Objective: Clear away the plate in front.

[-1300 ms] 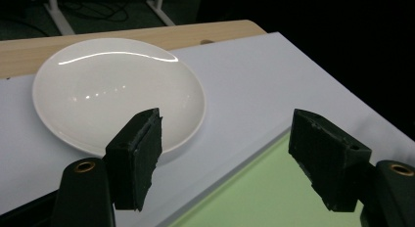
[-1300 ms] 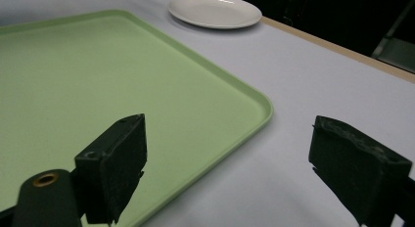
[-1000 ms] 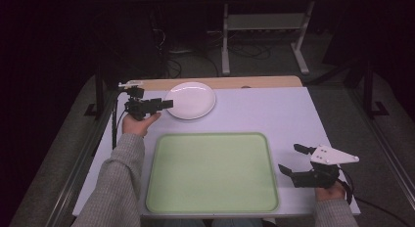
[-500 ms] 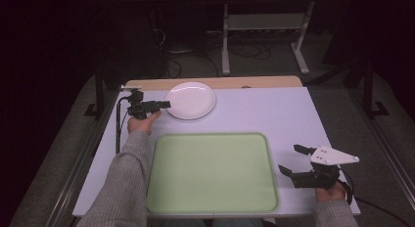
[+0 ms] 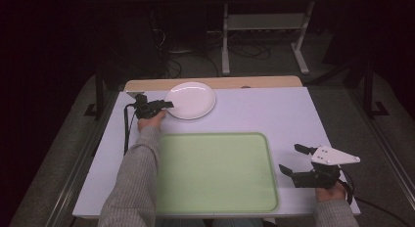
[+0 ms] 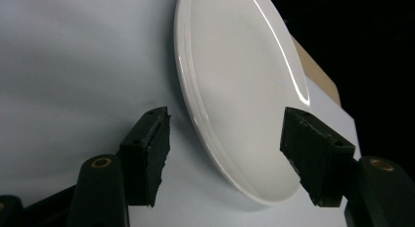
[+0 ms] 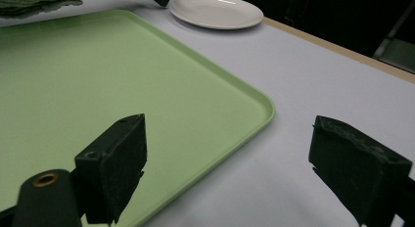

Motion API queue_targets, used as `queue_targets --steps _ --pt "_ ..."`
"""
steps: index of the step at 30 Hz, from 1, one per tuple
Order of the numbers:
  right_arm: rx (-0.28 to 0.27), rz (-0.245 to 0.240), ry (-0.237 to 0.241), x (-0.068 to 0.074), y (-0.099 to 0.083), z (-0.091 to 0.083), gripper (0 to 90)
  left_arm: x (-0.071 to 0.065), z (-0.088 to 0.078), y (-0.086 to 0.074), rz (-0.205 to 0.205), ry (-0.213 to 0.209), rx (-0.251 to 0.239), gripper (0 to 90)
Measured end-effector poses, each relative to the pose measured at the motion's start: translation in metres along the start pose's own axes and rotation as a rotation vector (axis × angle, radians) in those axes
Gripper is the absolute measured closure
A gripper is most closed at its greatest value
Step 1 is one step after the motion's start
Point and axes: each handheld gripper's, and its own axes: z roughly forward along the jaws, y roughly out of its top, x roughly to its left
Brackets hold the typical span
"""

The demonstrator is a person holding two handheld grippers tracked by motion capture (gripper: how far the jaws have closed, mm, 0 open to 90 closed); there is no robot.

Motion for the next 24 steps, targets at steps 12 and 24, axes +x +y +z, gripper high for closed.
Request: queue_targets --steps 12,24 --pt "0.003 -0.004 -0.007 -0.002 0.000 0.002 13.5 -0.008 0.013 0.002 -0.037 0.038 0.007 35.9" --pt "-0.005 -0.004 -0.005 -0.002 0.001 0.001 13.5 -0.005 0.020 -0.003 -0.120 -0.001 -0.014 46.9"
